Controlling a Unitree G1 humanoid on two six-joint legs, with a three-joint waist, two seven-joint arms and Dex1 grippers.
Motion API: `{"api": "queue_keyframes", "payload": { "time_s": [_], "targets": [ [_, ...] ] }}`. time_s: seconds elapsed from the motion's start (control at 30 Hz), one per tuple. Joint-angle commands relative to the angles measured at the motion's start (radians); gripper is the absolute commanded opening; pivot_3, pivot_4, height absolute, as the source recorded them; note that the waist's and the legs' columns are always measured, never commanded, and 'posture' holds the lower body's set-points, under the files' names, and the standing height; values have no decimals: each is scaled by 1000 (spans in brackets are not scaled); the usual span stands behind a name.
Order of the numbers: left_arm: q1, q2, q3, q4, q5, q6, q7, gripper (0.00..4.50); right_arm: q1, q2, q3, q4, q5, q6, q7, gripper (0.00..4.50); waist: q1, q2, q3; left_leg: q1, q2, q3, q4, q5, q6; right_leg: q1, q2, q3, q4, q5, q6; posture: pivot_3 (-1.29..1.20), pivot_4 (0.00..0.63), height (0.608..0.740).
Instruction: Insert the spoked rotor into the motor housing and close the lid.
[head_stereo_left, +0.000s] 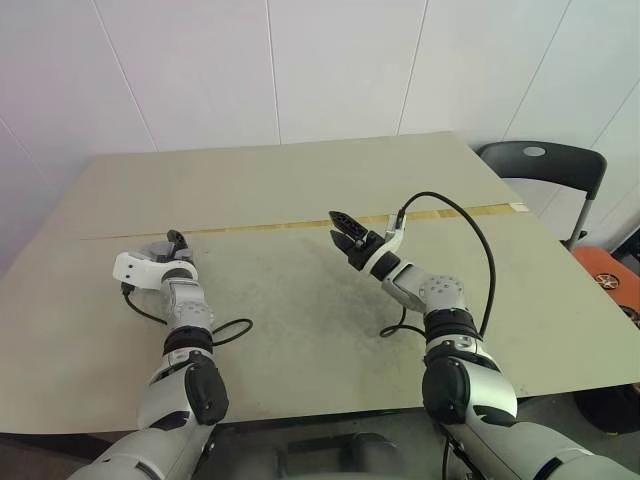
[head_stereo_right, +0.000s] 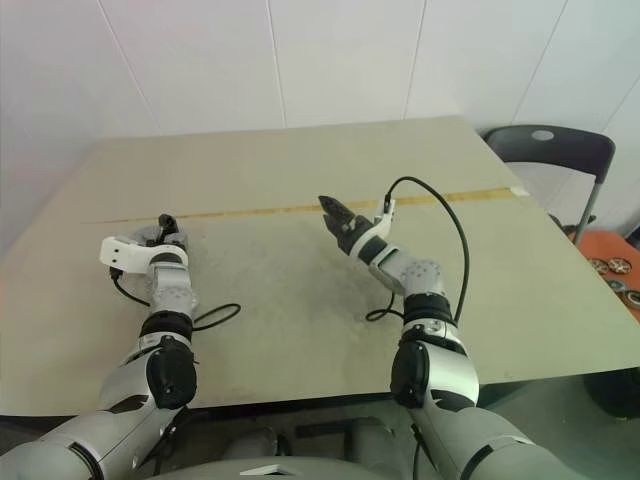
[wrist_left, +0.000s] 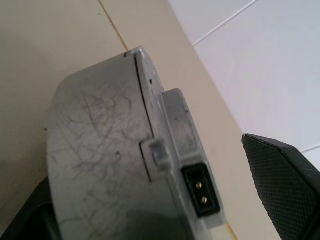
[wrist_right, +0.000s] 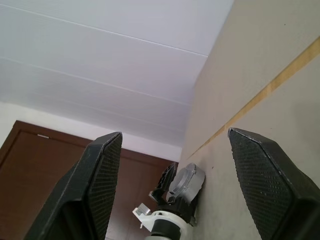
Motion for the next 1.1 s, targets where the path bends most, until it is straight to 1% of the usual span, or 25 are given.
{"api": "queue_keyframes", "payload": {
  "time_s": [0.03,0.13,0.33,0.53,0.67,0.9,0.97,1.1],
  "targets": [
    [16,30,7,17,45,-42,102,4485,-17,6,2,-35,16,-3,4,3531,-7,0,0,0,0,0,0,0,0,0,0,0,0,0,0,0,0,740],
    [18,31,-3,19,74,-53,164,4485,-17,8,4,-35,16,-4,4,3531,-20,0,0,1,1,1,-1,0,0,0,-1,1,0,0,0,0,0,740],
    [22,18,-26,-9,118,-72,244,4485,-12,10,7,-38,15,-3,5,3531,-21,0,0,3,1,2,-2,0,0,0,0,2,1,0,0,0,0,740],
    [49,0,-67,-86,200,-64,377,4485,-9,11,10,-36,12,-5,9,3531,-18,0,0,3,1,3,-1,0,0,0,-1,2,1,0,0,0,0,740],
    [66,3,-100,-138,255,-55,425,4485,-9,12,13,-31,8,-5,12,3531,-16,0,0,2,1,3,-1,0,0,0,-2,2,1,0,0,0,0,740],
    [110,-13,-128,-236,288,-21,435,4485,-3,14,23,-41,6,-3,21,3531,7,0,0,2,0,2,-1,0,0,0,-2,1,1,0,0,0,0,740],
    [122,-12,-149,-270,296,-19,391,4485,3,14,31,-57,3,-6,25,3531,11,0,0,1,0,2,-1,0,0,0,-2,1,0,0,0,0,0,740],
    [158,-9,-223,-365,305,-30,209,4485,26,21,61,-140,-6,-23,16,3531,17,-1,0,-1,-1,2,0,0,-1,0,-2,1,0,0,0,0,0,740]
  ]
}}
